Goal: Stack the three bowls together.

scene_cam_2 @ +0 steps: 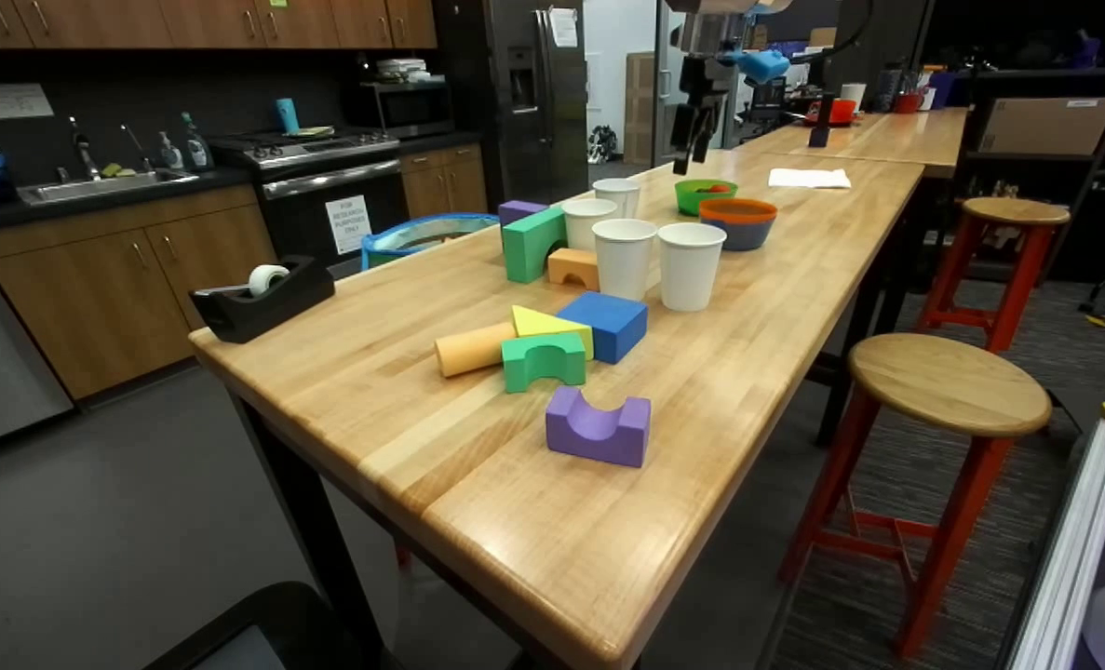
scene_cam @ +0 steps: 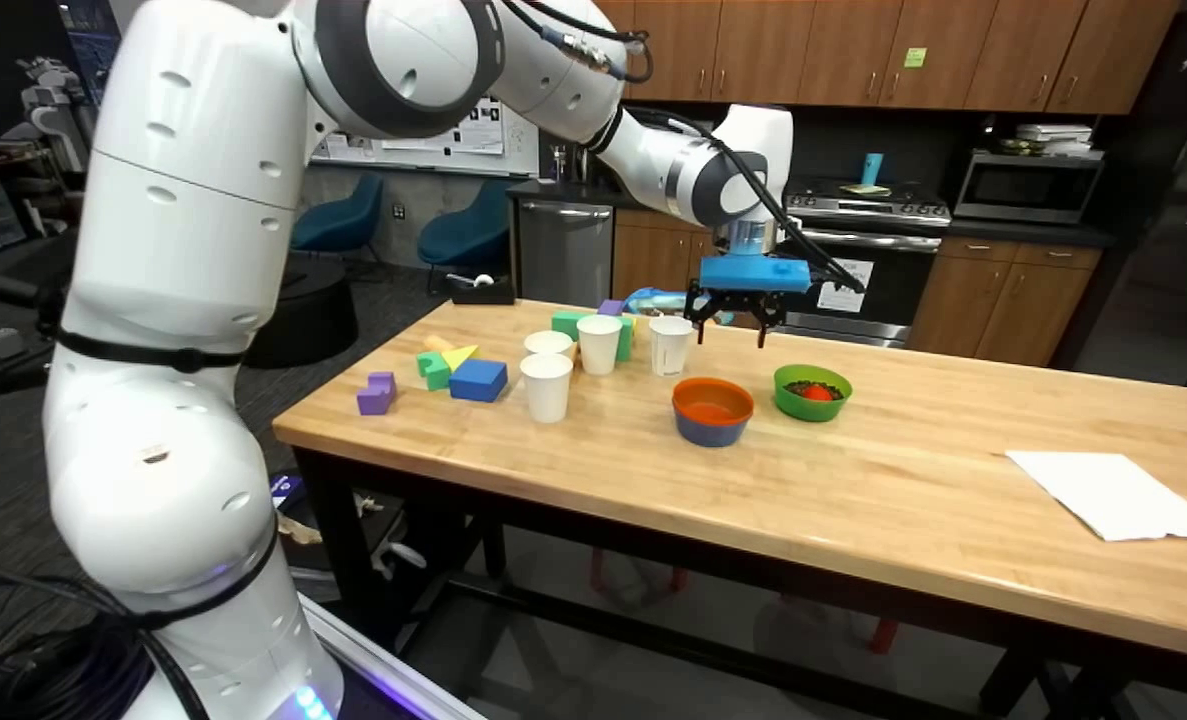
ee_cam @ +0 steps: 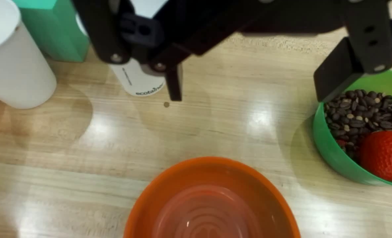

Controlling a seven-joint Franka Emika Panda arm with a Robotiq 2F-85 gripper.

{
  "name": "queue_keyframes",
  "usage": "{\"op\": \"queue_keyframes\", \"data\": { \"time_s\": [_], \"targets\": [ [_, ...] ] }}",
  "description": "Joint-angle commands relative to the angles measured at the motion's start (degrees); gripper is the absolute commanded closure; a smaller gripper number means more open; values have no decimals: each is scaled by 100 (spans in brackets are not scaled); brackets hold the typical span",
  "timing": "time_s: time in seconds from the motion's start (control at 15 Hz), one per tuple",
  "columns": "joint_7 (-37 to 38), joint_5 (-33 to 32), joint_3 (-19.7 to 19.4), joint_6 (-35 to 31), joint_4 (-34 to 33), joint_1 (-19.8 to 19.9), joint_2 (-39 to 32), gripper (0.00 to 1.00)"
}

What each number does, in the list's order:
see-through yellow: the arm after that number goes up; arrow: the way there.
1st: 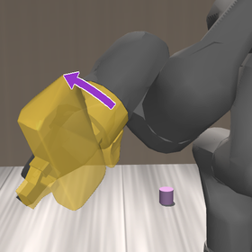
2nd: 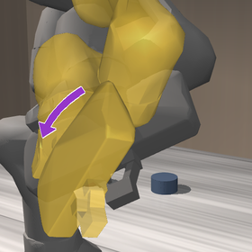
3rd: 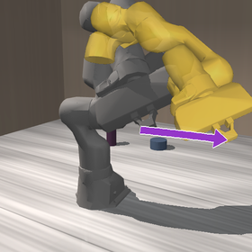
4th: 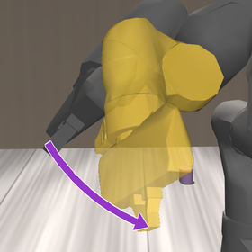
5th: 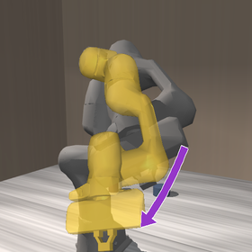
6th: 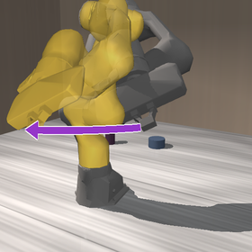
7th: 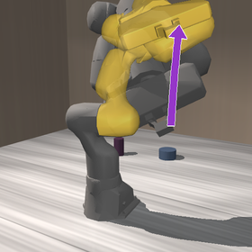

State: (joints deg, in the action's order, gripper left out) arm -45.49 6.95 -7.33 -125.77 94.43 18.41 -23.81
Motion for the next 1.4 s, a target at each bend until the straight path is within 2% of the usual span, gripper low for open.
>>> {"op": "queue_keyframes", "data": {
  "time_s": [0.0,0.53,1.33],
  "targets": [
    [-45,115,96,551,-897,254,-598,0],
    [-27,145,256,1067,-1874,584,-1363,0],
    [112,140,393,1705,-2992,765,-2148,0]
  ]
}}
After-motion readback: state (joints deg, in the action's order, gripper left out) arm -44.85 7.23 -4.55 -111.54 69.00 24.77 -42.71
